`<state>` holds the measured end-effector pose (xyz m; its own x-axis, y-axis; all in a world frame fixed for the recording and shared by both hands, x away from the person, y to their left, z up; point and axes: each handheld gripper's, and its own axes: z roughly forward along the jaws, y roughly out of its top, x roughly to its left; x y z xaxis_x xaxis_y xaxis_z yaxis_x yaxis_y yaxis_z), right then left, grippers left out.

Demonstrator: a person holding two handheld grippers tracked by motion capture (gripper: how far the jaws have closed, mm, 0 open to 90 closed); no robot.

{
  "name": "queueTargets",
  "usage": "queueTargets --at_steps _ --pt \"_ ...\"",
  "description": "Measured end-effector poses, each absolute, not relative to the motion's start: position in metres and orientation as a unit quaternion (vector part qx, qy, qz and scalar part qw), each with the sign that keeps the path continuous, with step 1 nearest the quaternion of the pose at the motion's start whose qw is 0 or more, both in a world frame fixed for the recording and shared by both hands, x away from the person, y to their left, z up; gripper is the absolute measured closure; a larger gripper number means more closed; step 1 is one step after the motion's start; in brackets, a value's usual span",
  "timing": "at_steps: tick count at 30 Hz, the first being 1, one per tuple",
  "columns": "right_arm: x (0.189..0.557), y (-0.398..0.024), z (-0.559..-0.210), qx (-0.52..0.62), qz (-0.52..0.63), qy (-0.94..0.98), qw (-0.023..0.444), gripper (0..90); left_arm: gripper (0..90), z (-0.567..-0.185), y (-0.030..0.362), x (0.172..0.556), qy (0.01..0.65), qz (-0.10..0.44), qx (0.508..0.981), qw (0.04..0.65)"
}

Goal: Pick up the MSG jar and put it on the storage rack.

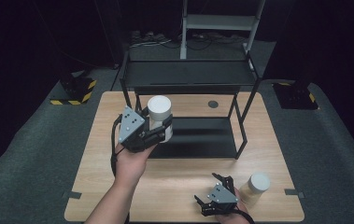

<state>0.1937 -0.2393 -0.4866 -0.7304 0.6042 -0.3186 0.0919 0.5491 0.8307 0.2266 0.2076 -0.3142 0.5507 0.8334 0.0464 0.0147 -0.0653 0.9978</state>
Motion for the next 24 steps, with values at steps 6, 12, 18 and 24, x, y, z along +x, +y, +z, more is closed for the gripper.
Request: queueTargets --at_steps 6,12,18,24 --pt "0.194 -0.239 -0.487 0.210 0.427 0.827 0.301 0.0 35.0 -0.300 0.207 0.231 0.328 0.345 0.639 0.604" --pt "0.194 -0.240 -0.487 0.211 0.427 0.826 0.300 0.0 35.0 -0.287 0.207 0.235 0.327 0.353 0.637 0.602" --pt "0.193 -0.240 -0.487 0.211 0.428 0.825 0.302 0.0 34.9 -0.276 0.206 0.239 0.326 0.359 0.633 0.603" --pt "0.193 -0.240 -0.487 0.211 0.428 0.825 0.302 0.0 34.9 -0.262 0.204 0.244 0.325 0.367 0.628 0.604"
